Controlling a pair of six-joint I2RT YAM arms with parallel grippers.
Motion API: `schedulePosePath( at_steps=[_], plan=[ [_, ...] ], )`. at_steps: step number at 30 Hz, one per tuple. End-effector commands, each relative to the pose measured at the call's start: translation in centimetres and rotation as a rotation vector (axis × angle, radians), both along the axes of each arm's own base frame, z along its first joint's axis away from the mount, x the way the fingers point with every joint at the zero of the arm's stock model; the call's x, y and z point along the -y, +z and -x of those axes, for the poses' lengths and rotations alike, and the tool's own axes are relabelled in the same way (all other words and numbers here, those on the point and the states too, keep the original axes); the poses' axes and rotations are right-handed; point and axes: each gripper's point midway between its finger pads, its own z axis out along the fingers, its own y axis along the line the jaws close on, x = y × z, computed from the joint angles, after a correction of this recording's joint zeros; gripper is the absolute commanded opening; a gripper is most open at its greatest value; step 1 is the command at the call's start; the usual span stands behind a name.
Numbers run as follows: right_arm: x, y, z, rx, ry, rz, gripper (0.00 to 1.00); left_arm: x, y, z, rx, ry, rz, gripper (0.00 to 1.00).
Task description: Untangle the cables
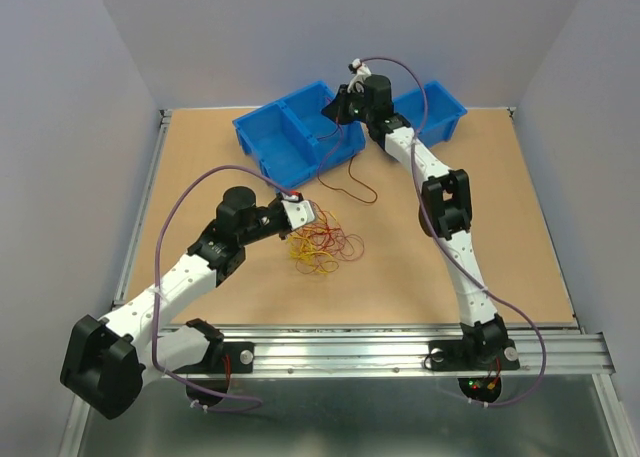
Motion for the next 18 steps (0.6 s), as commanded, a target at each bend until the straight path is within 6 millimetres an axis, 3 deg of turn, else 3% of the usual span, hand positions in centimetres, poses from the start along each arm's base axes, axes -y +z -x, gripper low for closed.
schedulePosePath(
  at_steps=[1,5,7,9,15,18],
  plan=[
    [0.5,1.4,-0.9,0.016,0.009,-0.049,0.00,0.4,1.9,-0.4,0.044,-0.003,0.034,0.20],
    [0.8,-0.5,-1.6,0.011,-0.033,-0.031,0.05,0.4,2.0,-0.3,0.046,-0.005,0.035,0.20],
    [1.0,-0.6,-1.5,0.013,-0.034,-0.020,0.25,0.4,2.0,-0.2,0.048,-0.006,0.037,0.20],
    [1.1,-0.2,-1.3,0.022,-0.041,-0.009,0.29,0.3,2.2,-0.2,0.051,-0.006,0.040,0.20],
    [1.6,2.2,0.0,0.081,-0.116,0.081,0.60,0.3,2.1,-0.2,0.053,-0.002,0.039,0.20],
    [1.8,3.4,0.9,0.103,-0.168,0.125,0.68,0.2,2.2,-0.3,0.054,0.003,0.039,0.21]
  ],
)
